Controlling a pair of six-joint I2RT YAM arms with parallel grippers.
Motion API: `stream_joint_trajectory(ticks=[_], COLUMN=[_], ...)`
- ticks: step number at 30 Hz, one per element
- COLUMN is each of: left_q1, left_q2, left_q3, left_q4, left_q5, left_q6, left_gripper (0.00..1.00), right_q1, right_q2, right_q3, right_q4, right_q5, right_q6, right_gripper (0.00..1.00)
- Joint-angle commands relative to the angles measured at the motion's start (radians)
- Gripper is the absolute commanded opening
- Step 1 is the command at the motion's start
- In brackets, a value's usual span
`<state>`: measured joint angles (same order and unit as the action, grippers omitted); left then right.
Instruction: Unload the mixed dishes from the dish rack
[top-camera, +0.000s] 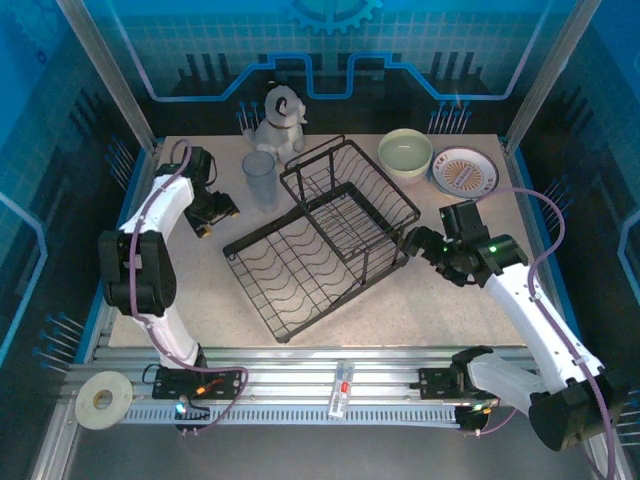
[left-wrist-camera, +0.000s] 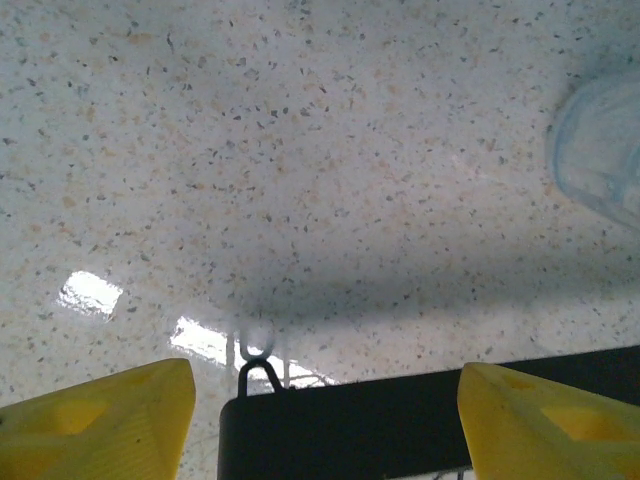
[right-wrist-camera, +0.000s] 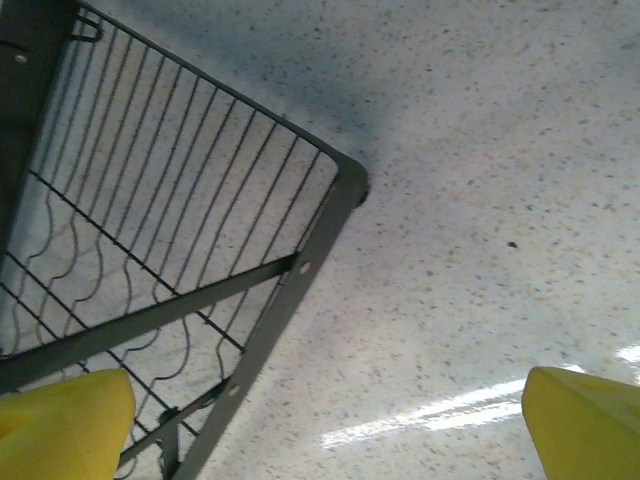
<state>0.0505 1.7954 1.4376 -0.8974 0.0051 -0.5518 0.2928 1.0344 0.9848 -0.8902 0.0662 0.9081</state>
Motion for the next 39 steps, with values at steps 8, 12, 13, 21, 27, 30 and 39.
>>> stream_joint_trajectory(ticks=[8,12,13,21,27,30,39], left_q1=[-0.008,-0.048,-0.057,-0.15,-0.222,-0.248,-0.31], left_q2=[0.033,0.04,0.038,0.039,0.046,0.04,0.003], left_q3=[-0.083,-0.108,-0.118,-0.184,-0.193,-0.204,-0.241], left_q4=[0.057,0.061,0.064,0.108,0.125,0.137,0.157], left_q5=[0.082,0.091,0.096,0.134,0.145,0.162,0.189], left_q6=[-0.013,-0.007,-0.01,-0.058,-0.104,-0.136,-0.178], left_gripper=[0.69,0.68,0.68,0.67,0.67,0.67,0.67], right_q1=[0.013,0.009,0.005,-0.064,-0.122,-0.136,-0.192], right_q2=[0.057,0.107,0.122,0.226,0.337,0.391,0.424], right_q3=[-0.015,0.012,0.021,0.076,0.161,0.2,0.216], right_q4=[0.116,0.153,0.161,0.246,0.296,0.31,0.353], right_q5=[-0.045,-0.046,-0.046,-0.062,-0.062,-0.063,-0.069], right_q6=[0.064,0.06,0.058,0.035,-0.02,-0.032,-0.053], right_gripper=[1.0,1.0,1.0,1.0,1.0,1.0,1.0])
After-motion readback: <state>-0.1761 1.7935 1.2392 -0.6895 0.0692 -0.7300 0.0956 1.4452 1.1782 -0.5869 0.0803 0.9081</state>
